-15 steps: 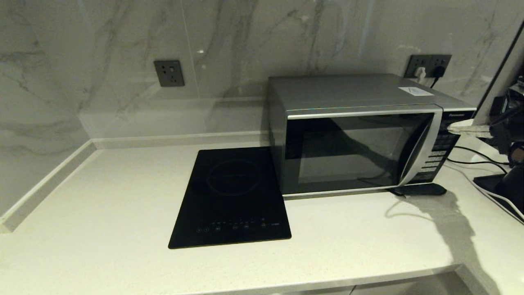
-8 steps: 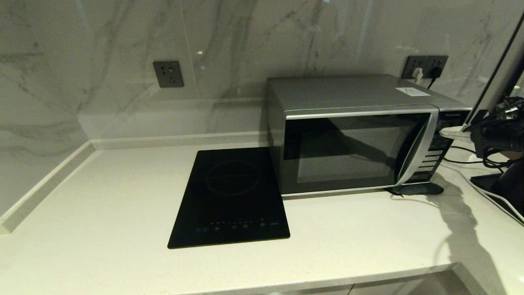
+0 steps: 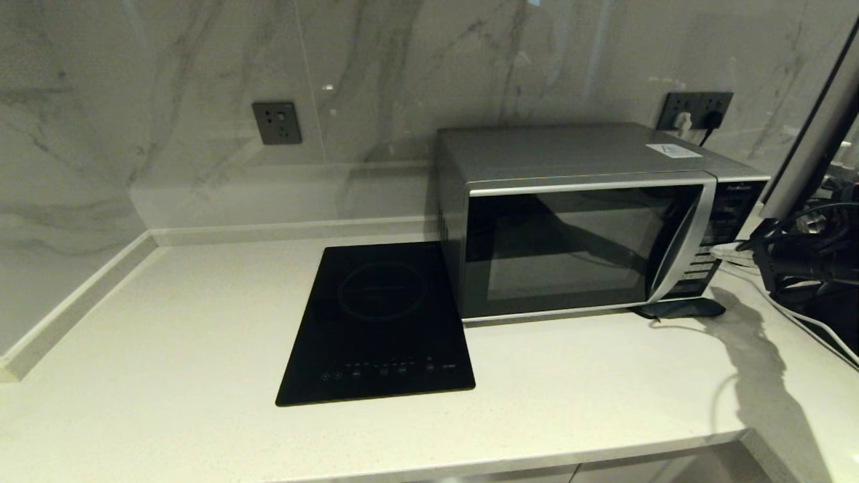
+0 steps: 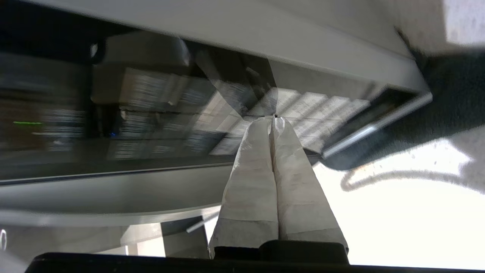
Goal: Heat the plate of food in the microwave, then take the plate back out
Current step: Open the microwave oven
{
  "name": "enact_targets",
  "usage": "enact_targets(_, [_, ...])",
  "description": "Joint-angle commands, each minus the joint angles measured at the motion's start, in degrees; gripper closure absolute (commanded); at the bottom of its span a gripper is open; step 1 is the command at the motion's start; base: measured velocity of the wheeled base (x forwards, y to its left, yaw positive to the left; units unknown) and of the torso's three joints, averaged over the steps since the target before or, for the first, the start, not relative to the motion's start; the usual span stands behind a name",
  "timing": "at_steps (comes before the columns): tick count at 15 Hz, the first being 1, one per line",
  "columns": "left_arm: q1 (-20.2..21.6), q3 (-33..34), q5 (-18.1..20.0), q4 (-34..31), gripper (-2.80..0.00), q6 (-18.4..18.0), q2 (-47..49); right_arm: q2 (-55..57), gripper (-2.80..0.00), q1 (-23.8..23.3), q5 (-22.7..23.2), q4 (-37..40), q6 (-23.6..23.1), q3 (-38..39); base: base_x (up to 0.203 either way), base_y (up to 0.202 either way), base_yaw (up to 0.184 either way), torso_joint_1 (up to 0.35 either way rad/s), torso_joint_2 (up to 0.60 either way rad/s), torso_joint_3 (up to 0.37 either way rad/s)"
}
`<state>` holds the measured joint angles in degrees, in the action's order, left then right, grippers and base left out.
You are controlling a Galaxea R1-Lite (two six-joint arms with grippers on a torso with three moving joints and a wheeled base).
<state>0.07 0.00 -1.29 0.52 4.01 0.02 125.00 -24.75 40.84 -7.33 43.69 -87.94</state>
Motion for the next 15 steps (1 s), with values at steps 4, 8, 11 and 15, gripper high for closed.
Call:
enact_targets(4, [0.01, 0.00, -0.03, 0.00, 0.00, 0.03, 0.06, -0.57, 0.00, -1.59, 0.38, 0.06, -0.27, 4.44, 0.000, 0.000, 0.000, 0.000, 0.00, 0.000])
enact_targets(8, [0.01, 0.00, -0.03, 0.00, 0.00, 0.03, 0.06, 2.12, 0.00, -2.40, 0.29, 0.03, -1.06, 4.27, 0.000, 0.000, 0.000, 0.000, 0.00, 0.000])
enact_targets(11, [0.01, 0.00, -0.03, 0.00, 0.00, 0.03, 0.06, 3.62, 0.00, -3.24, 0.29, 0.03, -1.06, 4.00, 0.000, 0.000, 0.000, 0.000, 0.00, 0.000])
enact_targets(15, [0.01, 0.00, -0.03, 0.00, 0.00, 0.03, 0.06, 5.03, 0.00, -3.55, 0.29, 0.03, -1.06, 3.74, 0.000, 0.000, 0.000, 0.000, 0.00, 0.000])
